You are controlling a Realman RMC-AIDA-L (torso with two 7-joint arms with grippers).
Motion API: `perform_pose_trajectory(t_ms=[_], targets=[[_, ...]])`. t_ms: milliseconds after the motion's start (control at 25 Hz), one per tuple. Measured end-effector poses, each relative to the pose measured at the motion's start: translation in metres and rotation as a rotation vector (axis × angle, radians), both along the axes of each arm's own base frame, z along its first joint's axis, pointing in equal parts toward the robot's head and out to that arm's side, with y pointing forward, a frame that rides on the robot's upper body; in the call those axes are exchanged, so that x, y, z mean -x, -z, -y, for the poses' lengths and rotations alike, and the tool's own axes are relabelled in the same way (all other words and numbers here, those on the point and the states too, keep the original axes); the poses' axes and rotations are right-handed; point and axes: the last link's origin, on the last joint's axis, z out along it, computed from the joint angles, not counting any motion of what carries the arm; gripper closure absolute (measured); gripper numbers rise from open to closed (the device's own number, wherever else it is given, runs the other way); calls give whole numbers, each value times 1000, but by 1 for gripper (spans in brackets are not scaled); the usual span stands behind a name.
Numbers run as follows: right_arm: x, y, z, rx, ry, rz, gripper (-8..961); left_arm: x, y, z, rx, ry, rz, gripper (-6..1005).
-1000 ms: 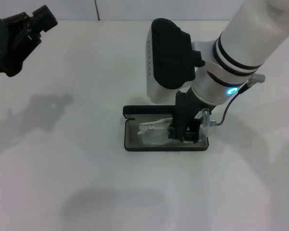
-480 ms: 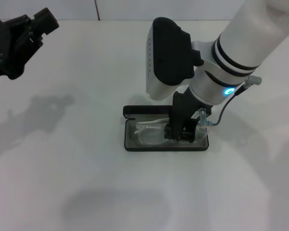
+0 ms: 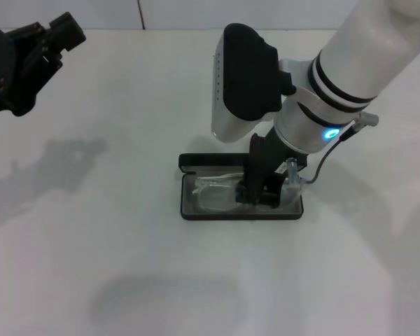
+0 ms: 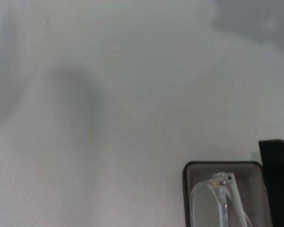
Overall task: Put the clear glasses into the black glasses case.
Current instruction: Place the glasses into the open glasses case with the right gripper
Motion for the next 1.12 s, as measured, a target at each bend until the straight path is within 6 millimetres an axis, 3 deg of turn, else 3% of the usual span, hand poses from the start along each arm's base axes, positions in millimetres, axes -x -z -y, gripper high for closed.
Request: perform_pose_trajectory(t_ms=[1120], targets=[[2, 0, -3, -9, 15, -21, 829, 2, 2, 1, 2, -10, 5, 923]])
